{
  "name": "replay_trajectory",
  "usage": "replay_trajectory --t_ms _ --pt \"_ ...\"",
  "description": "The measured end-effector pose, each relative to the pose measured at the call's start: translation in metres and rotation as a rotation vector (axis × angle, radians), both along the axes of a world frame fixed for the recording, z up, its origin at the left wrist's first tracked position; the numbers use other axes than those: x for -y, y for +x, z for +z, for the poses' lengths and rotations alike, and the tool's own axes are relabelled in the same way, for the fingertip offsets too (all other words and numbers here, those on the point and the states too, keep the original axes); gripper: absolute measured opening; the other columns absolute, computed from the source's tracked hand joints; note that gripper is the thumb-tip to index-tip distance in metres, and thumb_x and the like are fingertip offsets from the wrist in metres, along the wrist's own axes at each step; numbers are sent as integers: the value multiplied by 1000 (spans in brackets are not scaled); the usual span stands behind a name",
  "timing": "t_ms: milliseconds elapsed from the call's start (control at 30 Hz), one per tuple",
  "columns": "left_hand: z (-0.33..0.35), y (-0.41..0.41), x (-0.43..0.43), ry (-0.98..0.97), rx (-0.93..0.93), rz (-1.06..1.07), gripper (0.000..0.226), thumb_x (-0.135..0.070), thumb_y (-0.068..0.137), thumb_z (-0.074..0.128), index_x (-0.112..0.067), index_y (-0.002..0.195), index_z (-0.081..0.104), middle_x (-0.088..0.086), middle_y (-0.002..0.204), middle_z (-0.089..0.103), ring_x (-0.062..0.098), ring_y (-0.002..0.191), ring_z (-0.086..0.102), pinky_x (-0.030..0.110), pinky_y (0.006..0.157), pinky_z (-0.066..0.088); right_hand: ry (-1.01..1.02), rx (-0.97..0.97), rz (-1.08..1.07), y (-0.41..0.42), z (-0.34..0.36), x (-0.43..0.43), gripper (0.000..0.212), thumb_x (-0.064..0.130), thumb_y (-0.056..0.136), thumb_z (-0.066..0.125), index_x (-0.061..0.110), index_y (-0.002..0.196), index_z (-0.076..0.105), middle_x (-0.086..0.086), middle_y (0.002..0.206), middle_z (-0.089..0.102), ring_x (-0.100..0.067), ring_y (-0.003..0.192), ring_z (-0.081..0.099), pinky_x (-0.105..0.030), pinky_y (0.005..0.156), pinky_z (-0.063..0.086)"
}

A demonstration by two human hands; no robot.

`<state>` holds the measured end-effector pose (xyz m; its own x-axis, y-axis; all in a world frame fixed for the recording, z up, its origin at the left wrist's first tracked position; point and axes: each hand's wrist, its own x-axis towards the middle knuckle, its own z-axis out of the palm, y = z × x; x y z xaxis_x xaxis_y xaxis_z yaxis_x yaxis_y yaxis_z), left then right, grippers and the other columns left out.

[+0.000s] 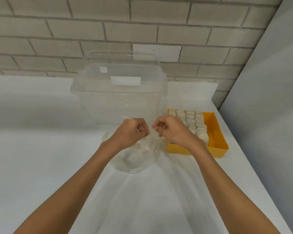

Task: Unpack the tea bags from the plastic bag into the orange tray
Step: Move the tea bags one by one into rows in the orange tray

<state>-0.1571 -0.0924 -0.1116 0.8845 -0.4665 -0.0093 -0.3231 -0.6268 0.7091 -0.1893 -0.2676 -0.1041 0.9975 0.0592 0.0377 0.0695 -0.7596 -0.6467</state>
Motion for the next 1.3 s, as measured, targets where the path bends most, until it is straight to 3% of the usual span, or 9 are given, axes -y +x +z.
replay_trajectory --t_ms 100,200,433,700,800,933,1000,1133,1300 --pt "-14 -1 -19 40 -33 -33 9 -15 85 62 -19 79 67 -7 72 67 6 69 62 25 66 51 -24 -76 95 1 -9 -27 17 3 88 55 12 84 69 -1 75 67 -17 68 68 -11 57 47" --pt "-39 4 -26 87 -17 -35 10 -8 86 62 -16 88 67 -2 82 68 2 71 60 22 73 48 -161 -106 112 6 -28 -41 23 1 87 50 5 95 71 -12 94 70 -23 88 66 -27 76 52" --pt "-79 4 -20 346 3 -62 56 -34 83 70 -22 133 50 2 121 48 21 109 52 36 91 47 -308 -194 100 8 -52 -45 37 -1 85 52 13 117 64 -12 119 60 -26 113 55 -38 94 47" --pt "-74 -6 -14 471 266 -53 27 -24 96 49 -11 118 57 8 110 58 26 100 58 29 72 39 -156 -140 44 3 -50 -40 28 4 88 53 12 112 65 -10 109 63 -22 107 54 -32 91 47" --pt "-68 -7 -22 323 154 28 18 -22 94 53 -11 104 63 6 99 62 25 93 60 33 74 48 -26 -96 -22 -1 -46 -37 26 1 88 51 11 106 66 -6 93 65 -19 85 61 -22 68 47" --pt "-51 -12 -42 -55 -56 135 12 -21 91 63 -12 92 71 1 82 68 13 77 63 19 70 47 201 -87 -110 -9 -38 -37 30 -6 87 45 8 105 63 -2 75 63 -10 64 65 -34 64 56" --pt "-39 -19 -49 -285 -241 181 14 -24 90 65 -12 93 71 0 81 71 9 73 66 13 65 47 316 -113 -110 -12 -34 -41 28 -6 87 48 7 107 63 -1 75 64 -10 64 66 -31 63 57" --pt "-29 -29 -51 -680 -640 238 22 -29 93 60 -12 100 71 -1 89 73 9 82 66 22 77 52 589 -178 -59 -13 -25 -49 19 5 88 63 11 105 67 -4 81 68 -14 72 69 -23 60 52" --pt "-27 -33 -50 -682 -753 193 39 -42 96 49 -12 110 70 1 101 73 11 91 69 27 84 52 643 -103 -106 -5 -18 -55 3 11 86 68 10 88 70 -4 70 64 -8 59 59 -25 59 50"
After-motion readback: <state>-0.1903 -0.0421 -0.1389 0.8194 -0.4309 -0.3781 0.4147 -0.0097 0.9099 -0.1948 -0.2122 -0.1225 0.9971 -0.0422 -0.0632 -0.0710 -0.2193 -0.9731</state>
